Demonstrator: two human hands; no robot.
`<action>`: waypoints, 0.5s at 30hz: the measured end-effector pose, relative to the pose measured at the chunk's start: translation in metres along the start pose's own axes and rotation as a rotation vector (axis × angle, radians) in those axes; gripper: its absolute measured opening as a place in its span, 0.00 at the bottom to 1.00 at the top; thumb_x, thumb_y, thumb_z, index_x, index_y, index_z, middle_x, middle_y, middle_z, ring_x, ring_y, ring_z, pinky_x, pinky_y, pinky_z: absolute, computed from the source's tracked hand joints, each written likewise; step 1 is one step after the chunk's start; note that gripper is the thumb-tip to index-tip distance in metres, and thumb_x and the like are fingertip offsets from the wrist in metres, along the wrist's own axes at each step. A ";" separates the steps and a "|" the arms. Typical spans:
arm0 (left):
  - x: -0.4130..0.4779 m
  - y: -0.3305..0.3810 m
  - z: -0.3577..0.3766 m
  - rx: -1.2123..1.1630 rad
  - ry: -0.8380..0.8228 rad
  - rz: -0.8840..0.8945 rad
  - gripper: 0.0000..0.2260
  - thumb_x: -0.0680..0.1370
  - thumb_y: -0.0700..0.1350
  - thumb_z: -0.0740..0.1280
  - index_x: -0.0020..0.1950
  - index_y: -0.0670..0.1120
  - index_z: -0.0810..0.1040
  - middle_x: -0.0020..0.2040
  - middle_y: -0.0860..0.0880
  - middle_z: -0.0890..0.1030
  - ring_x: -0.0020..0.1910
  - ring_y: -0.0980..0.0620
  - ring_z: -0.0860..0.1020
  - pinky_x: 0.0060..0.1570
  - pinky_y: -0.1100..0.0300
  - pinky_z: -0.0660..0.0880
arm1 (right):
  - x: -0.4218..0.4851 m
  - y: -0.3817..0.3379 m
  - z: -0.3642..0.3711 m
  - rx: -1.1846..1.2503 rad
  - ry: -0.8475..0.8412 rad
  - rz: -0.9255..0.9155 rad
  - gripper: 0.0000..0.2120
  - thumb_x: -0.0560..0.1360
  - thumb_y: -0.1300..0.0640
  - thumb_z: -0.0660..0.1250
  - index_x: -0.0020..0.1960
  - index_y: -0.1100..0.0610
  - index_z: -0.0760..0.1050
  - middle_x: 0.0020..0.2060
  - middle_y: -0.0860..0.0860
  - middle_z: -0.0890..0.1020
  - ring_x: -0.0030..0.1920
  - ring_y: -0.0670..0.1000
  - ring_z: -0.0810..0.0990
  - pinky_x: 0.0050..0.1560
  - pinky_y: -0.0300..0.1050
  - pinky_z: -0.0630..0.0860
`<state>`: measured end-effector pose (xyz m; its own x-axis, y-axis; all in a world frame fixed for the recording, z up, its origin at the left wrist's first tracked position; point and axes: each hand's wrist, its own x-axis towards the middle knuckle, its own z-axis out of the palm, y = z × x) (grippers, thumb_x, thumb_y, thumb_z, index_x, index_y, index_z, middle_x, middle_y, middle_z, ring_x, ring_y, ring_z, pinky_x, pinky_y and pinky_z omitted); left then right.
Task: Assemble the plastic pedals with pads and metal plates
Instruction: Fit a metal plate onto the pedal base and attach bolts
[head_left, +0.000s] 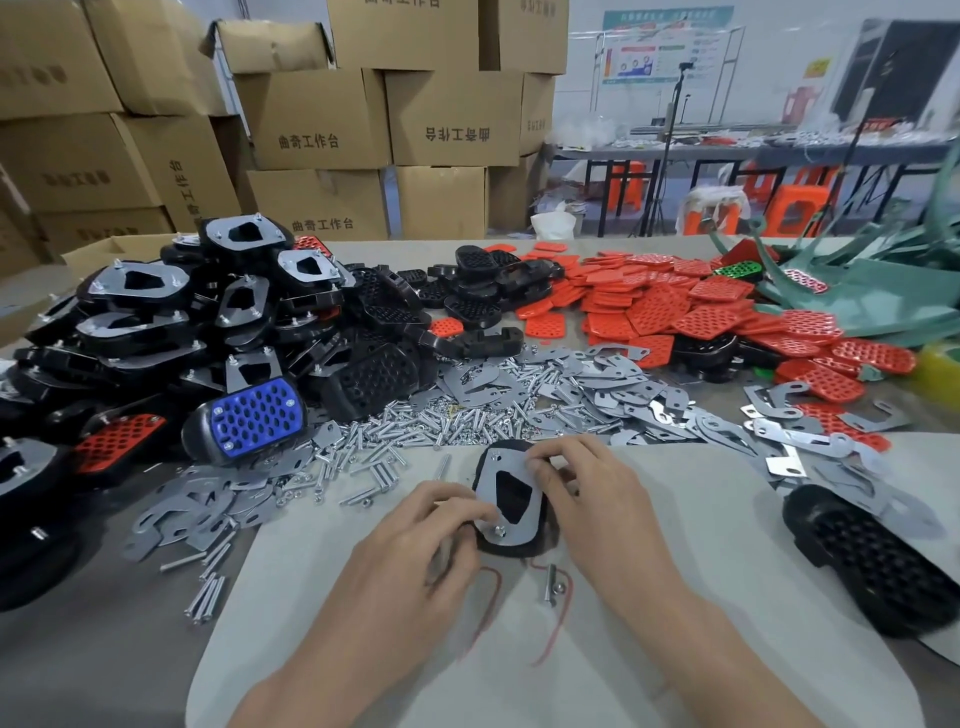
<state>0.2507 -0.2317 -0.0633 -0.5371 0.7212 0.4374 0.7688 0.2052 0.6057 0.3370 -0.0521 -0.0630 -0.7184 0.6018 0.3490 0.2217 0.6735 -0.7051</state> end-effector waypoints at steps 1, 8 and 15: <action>0.000 0.001 0.000 0.003 -0.006 0.003 0.10 0.78 0.58 0.60 0.57 0.65 0.76 0.58 0.65 0.75 0.49 0.59 0.79 0.46 0.58 0.77 | 0.001 0.001 0.000 0.002 0.001 0.007 0.04 0.83 0.52 0.66 0.49 0.45 0.76 0.47 0.37 0.75 0.48 0.46 0.80 0.52 0.50 0.77; 0.006 0.003 0.004 0.032 -0.001 -0.005 0.04 0.78 0.56 0.68 0.51 0.62 0.79 0.55 0.63 0.74 0.49 0.58 0.78 0.45 0.55 0.77 | 0.000 0.002 0.003 0.011 0.007 0.018 0.03 0.83 0.46 0.64 0.50 0.41 0.70 0.48 0.38 0.77 0.46 0.43 0.78 0.48 0.44 0.73; 0.006 0.002 0.006 0.119 0.006 -0.036 0.12 0.77 0.68 0.60 0.58 0.67 0.70 0.55 0.67 0.70 0.50 0.64 0.74 0.45 0.68 0.72 | 0.003 0.004 0.006 0.010 0.019 0.091 0.08 0.82 0.46 0.66 0.46 0.44 0.69 0.43 0.40 0.78 0.45 0.44 0.79 0.47 0.47 0.75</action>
<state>0.2513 -0.2227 -0.0631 -0.5671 0.7081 0.4207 0.7843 0.3082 0.5384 0.3319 -0.0497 -0.0682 -0.6827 0.6684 0.2952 0.2783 0.6114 -0.7407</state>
